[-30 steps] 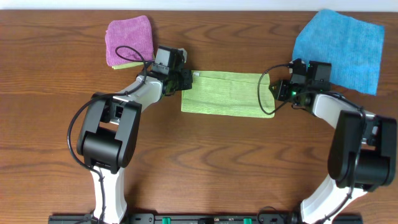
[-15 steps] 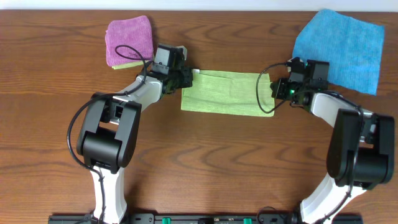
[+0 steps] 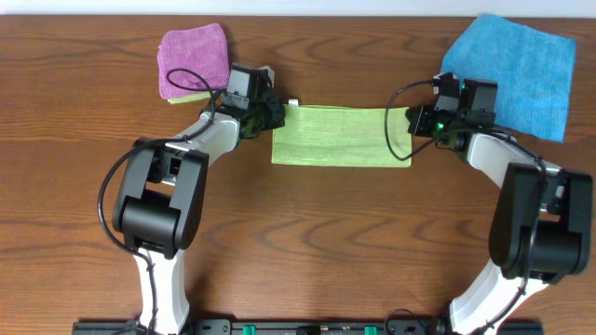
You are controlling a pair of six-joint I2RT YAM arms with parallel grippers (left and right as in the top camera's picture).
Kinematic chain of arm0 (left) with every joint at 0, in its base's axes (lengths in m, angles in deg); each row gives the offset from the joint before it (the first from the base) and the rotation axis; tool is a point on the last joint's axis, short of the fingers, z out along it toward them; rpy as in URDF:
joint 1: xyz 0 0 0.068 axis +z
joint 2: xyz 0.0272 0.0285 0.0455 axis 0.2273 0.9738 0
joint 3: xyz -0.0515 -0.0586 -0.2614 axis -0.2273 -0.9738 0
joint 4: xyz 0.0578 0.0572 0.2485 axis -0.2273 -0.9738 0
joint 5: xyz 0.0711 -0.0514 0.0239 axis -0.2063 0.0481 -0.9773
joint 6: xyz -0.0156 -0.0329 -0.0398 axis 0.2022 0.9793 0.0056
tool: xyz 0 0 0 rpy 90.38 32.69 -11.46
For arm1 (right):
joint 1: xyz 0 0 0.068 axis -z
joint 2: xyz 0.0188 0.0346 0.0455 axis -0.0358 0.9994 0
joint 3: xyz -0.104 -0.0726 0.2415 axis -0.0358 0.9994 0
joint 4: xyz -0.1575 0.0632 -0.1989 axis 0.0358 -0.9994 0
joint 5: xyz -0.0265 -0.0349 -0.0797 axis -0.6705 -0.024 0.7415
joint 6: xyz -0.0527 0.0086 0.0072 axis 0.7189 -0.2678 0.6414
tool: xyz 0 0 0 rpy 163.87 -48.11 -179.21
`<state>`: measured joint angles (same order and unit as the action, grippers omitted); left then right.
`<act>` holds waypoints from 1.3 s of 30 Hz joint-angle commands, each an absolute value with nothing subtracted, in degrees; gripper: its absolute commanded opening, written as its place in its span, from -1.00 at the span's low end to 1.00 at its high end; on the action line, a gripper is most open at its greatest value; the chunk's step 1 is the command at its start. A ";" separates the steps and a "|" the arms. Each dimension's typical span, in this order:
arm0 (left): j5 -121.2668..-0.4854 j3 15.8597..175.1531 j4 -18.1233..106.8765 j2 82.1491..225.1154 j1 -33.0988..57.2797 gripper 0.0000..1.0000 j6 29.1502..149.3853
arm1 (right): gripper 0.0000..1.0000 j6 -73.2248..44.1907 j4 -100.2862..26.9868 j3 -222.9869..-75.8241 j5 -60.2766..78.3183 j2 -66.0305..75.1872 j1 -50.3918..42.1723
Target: Fold the cloth
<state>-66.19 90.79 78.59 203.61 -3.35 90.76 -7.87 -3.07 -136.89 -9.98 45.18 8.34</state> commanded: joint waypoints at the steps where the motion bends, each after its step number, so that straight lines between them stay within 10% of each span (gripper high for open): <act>1: -65.90 92.32 78.38 203.70 -2.98 -0.88 91.86 | -0.98 -8.48 -2.13 -137.81 -9.90 46.01 7.62; 32: -66.01 92.32 78.40 203.67 -0.47 -0.76 91.84 | -0.96 -8.24 0.56 -137.81 -2.99 47.47 3.46; 34: -66.01 92.32 78.40 203.67 -0.49 -0.02 91.84 | -0.53 -8.27 0.93 -137.81 -1.68 47.52 3.44; 36: -66.01 92.32 78.40 203.67 -0.47 0.16 91.84 | 0.34 -8.27 1.37 -137.81 -1.57 47.52 3.44; 39: -66.34 92.32 78.44 203.67 -0.47 0.47 91.81 | 0.99 -8.27 1.52 -137.81 -1.57 47.52 3.46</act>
<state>-65.88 91.07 78.77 203.56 -0.79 92.05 -8.07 1.39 -136.94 -2.38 46.86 3.94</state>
